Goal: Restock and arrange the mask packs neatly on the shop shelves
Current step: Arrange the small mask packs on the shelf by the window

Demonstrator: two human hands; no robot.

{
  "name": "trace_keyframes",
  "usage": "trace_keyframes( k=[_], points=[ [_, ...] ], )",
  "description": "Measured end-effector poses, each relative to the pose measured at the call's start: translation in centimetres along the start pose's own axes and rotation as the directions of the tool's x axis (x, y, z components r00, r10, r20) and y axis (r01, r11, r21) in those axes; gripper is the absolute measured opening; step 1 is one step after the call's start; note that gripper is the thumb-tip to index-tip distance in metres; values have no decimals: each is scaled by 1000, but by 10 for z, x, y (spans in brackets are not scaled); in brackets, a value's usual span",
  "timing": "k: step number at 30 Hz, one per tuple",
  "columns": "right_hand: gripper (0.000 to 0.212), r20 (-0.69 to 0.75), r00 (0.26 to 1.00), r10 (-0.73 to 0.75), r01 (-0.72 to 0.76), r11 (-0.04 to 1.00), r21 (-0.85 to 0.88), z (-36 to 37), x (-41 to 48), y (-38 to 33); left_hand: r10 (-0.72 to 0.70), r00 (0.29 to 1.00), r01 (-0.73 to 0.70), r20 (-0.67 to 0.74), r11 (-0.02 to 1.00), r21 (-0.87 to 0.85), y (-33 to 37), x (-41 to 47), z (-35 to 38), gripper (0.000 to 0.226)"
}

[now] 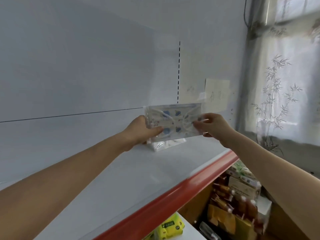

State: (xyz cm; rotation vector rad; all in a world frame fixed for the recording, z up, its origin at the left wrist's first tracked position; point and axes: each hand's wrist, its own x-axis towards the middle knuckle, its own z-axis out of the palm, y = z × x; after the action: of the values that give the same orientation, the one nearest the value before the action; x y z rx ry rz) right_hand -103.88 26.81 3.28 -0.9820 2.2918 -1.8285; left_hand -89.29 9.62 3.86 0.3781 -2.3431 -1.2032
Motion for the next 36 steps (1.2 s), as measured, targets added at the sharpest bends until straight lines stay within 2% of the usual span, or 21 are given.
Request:
trace_keyframes(
  k=[3,8,11,16,23,28,32,36],
  points=[
    [8,51,999,11,-9,999,-32,-6,27,16,-121,992,121,35,993,11,-11,21,11,24],
    [19,199,978,63,-43,994,-103,-8,61,53,-198,979,191,44,973,126,-30,34,32,20],
    [14,283,957,60,-20,989,-145,-6,85,70,-229,973,222,19,957,185,-38,39,40,13],
    [9,410,912,20,37,991,-132,3,122,84,-269,958,284,-95,929,236,-43,47,54,4],
    [19,525,851,-29,100,989,-109,5,148,105,-271,916,358,-296,885,297,-44,54,74,14],
    [23,529,846,-71,184,969,-165,7,154,116,-298,871,454,-392,792,408,-44,55,78,28],
    [25,561,821,-103,317,900,-298,8,149,114,-306,900,419,-310,804,423,-39,54,87,34],
    [40,634,765,-110,398,855,-332,4,147,111,-325,905,414,-273,818,400,-35,57,92,28]
  ],
)
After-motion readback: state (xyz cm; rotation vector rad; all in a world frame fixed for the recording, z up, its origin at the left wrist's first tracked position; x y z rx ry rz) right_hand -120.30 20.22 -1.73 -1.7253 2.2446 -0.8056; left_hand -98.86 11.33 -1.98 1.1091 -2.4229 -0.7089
